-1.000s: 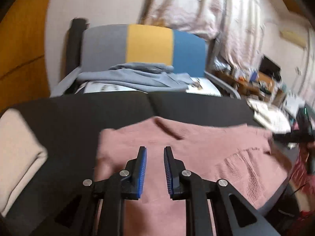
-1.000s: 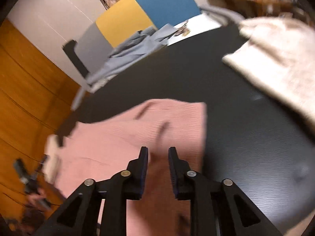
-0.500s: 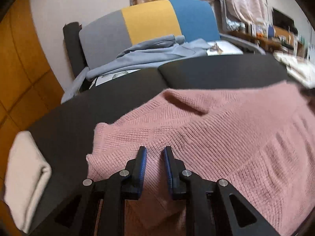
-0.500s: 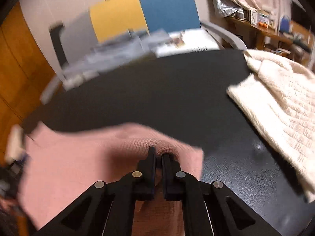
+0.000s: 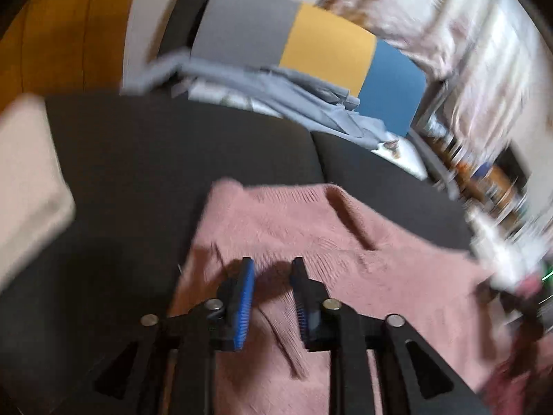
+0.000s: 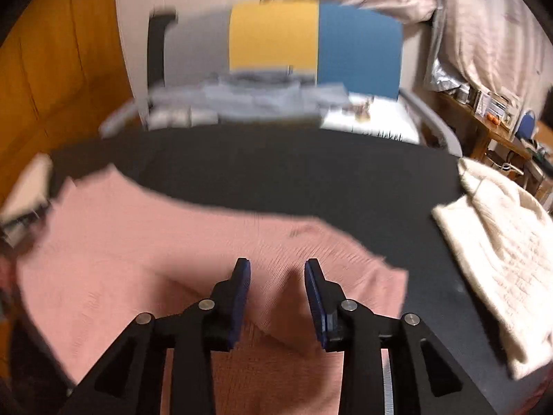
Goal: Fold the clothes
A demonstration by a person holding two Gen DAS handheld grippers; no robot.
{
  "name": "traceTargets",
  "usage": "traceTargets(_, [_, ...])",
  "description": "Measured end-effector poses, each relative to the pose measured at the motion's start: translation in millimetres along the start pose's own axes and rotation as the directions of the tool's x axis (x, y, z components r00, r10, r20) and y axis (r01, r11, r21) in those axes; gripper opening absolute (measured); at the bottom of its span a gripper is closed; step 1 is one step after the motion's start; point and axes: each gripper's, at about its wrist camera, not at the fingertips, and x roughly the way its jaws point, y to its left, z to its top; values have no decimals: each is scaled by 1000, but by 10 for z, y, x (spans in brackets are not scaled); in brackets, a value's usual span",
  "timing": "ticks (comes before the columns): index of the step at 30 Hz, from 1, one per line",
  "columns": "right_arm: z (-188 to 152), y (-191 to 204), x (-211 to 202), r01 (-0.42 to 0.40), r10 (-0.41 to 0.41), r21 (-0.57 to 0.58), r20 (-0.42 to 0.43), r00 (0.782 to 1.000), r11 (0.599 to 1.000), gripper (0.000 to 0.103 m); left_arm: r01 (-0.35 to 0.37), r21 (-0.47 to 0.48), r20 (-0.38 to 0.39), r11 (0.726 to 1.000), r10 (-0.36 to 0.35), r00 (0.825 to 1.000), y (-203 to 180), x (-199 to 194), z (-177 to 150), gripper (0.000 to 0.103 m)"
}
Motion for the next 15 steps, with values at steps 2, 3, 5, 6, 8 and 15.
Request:
traceTargets(2, [-85,-31,223,-22,25,53,-58,998,998,36,55,-61,-33,997,-57,998,88,10,18,28])
traceTargets(3, [-125,-71,226,-40,42,81,-32,999,996,37,55,-65,-40,996,-58,998,89,29,32,31])
traceTargets(5, [-166,-114,181,-58,59,93,-14,998,994,37,55,-72,-53,996,-59,997,90,68,60,33])
traceTargets(6, [-181,-128,172,-64,66,97,-11,998,993,37,55,-75,-60,996,-60,996,91,87,74,34])
traceTargets(8, [-183,-120,174,-64,65,103,-10,998,993,38,56,-82,-73,995,-62,995,92,126,102,34])
traceTargets(15, [-168,-113,193,-57,59,111,-15,998,992,38,27,-46,-107,999,-32,994,60,255,191,3])
